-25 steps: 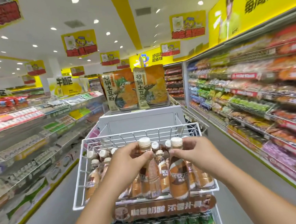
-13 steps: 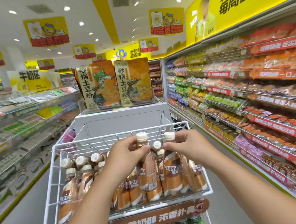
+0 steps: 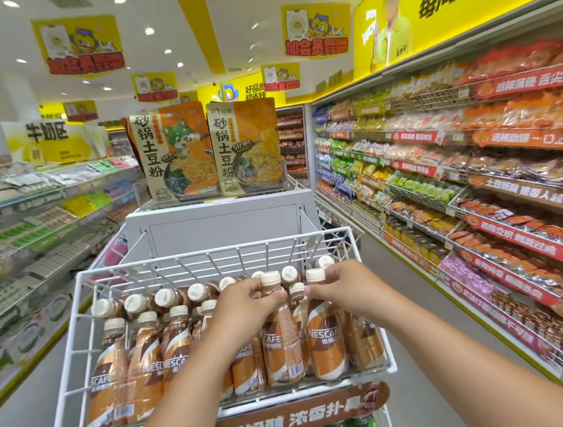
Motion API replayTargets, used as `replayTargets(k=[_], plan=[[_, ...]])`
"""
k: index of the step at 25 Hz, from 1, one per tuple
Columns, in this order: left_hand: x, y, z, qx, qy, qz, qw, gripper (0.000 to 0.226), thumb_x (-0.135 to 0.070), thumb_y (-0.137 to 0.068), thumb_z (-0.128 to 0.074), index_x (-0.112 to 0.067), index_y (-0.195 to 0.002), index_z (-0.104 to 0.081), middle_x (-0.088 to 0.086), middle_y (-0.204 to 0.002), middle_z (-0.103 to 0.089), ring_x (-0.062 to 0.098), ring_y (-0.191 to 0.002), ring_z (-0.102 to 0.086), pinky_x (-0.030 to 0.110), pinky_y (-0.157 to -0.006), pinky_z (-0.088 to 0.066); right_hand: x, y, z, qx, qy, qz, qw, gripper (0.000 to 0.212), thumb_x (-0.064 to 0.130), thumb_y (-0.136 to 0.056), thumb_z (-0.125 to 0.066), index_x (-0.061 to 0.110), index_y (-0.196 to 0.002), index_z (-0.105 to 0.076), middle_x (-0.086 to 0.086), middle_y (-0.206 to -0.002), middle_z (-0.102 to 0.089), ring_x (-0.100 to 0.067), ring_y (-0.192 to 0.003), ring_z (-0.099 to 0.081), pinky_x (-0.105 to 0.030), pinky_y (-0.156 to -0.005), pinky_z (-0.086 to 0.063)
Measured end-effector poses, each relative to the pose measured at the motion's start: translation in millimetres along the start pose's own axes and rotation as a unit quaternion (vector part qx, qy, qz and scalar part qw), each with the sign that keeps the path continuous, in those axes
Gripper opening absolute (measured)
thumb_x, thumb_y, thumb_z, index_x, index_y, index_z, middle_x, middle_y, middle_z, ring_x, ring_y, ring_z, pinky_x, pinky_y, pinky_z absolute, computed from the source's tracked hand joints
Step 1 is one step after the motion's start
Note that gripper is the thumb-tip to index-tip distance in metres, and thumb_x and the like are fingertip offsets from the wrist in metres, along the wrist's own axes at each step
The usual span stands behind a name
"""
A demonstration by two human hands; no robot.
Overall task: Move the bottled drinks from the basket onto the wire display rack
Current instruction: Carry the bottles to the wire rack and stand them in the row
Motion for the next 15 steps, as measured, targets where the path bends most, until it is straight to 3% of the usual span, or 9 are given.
replayTargets(k=[3,8,10,15], plan=[[4,-4,-8,0.003,-0.005,0.008,1.000,0.054,-0.047,-0.084,-0.079,-0.024,-0.130,-0.065,-0.003,-0.128,-0.069,0.014,-0.107,-0.068,0.036,-0.096,-0.054,-9,-9,-9,0.014,0.005,-0.033,0.999,0.035,0.045,-0.077,-0.082,0.014,-0.072,-0.066,-0.008,-0.068,-0.065,-0.016,-0.059,-0.057,-0.030,-0.060,-0.042],[10,-18,-19,0.030,-0.029,0.030,0.999,0.072,-0.054,-0.081,-0.079,-0.006,-0.132,-0.062,0.012,-0.125,-0.071,0.028,-0.107,-0.070,0.043,-0.092,-0.056,-1,-14,-6,0.009,0.082,-0.069,0.994,0.048,0.041,-0.083,-0.079,0.017,-0.061,-0.044,0.001,-0.057,-0.048,-0.016,-0.050,-0.044,-0.026,-0.049,-0.033],[10,-22,-24,0.047,-0.046,0.026,0.997,0.072,-0.056,-0.080,-0.079,-0.009,-0.132,-0.064,0.010,-0.125,-0.071,0.027,-0.109,-0.069,0.040,-0.090,-0.056,2,-13,-5,0.001,0.114,-0.074,0.991,0.050,0.040,-0.086,-0.077,0.017,-0.060,-0.041,0.003,-0.057,-0.042,-0.013,-0.049,-0.040,-0.027,-0.046,-0.030],[10,-30,-32,0.054,-0.064,0.011,0.996,0.079,-0.054,-0.085,-0.076,-0.013,-0.147,-0.051,0.004,-0.144,-0.060,0.023,-0.124,-0.060,0.029,-0.091,-0.046,-1,-12,-10,-0.037,0.126,-0.063,0.989,0.041,0.040,-0.088,-0.076,0.018,-0.066,-0.050,0.000,-0.066,-0.055,-0.014,-0.054,-0.048,-0.026,-0.049,-0.036]])
Point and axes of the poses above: each hand's wrist, its own y-axis away from the middle knuckle, its own z-axis out of the back of the hand, x = y × z, the point moved 7 cm from there along -y, towards the middle knuckle
